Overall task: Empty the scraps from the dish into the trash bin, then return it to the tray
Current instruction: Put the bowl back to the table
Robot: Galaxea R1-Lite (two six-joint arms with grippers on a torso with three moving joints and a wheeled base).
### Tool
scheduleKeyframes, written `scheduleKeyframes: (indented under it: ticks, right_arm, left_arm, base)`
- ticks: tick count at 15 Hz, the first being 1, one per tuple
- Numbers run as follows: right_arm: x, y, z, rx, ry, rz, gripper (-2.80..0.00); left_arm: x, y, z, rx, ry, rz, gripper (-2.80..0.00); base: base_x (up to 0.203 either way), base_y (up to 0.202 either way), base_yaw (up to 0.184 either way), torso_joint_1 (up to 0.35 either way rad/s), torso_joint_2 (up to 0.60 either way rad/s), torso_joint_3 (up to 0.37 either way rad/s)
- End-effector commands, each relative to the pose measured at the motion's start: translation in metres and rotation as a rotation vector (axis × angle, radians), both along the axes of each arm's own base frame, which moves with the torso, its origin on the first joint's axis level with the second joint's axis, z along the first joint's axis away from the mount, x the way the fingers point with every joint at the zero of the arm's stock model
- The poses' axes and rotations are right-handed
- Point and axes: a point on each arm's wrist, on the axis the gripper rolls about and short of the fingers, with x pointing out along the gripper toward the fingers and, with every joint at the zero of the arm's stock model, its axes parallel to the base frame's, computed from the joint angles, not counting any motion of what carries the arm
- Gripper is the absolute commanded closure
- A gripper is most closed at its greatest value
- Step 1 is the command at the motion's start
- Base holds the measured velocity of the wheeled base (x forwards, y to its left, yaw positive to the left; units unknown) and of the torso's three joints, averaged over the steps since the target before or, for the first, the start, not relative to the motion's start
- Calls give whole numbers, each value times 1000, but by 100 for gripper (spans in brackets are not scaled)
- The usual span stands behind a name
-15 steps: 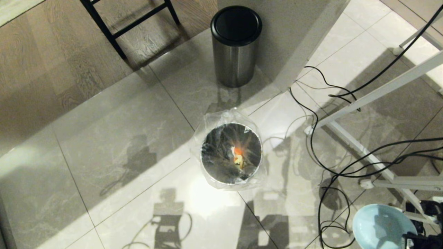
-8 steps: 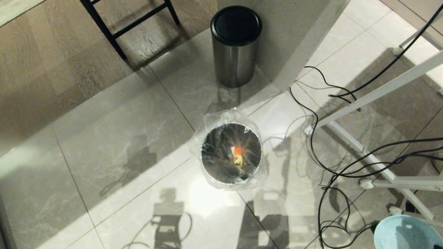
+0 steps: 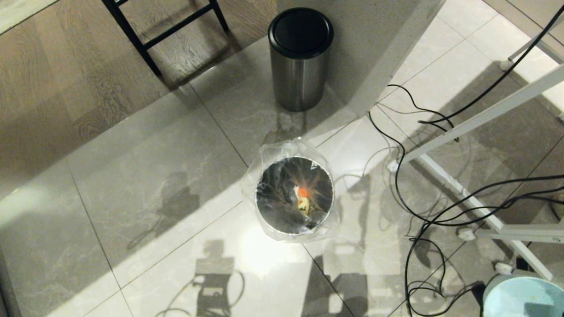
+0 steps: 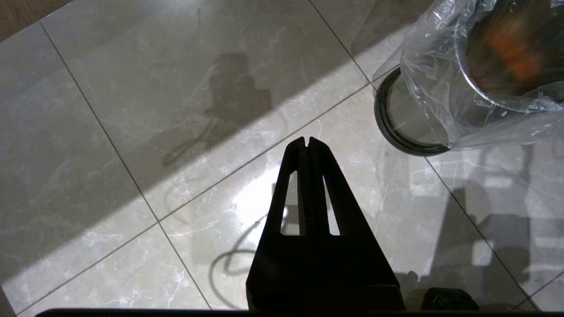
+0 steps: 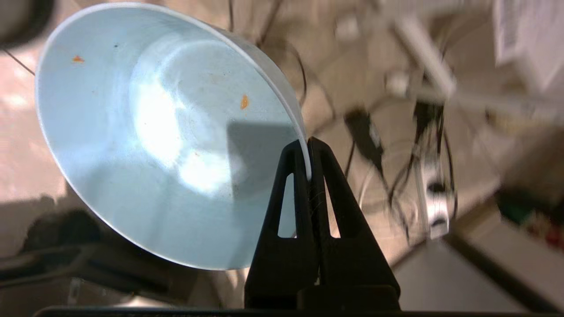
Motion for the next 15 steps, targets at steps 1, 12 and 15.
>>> scheduleKeyframes:
  ticks: [1, 12, 15]
  right_arm:
    - [-12, 0, 4, -19, -119, 16, 0]
    - [-48, 5, -11, -5, -323, 216, 0]
    - [-56, 5, -13, -13, -417, 227, 0]
  left_arm:
    - [0, 0, 0, -1, 1, 0, 0]
    - [0, 0, 0, -1, 1, 1, 0]
    - [0, 0, 0, -1, 1, 1, 0]
  base:
    - [0, 0, 0, 0, 0, 0]
    - [0, 0, 0, 0, 0, 0]
    - [0, 0, 0, 0, 0, 0]
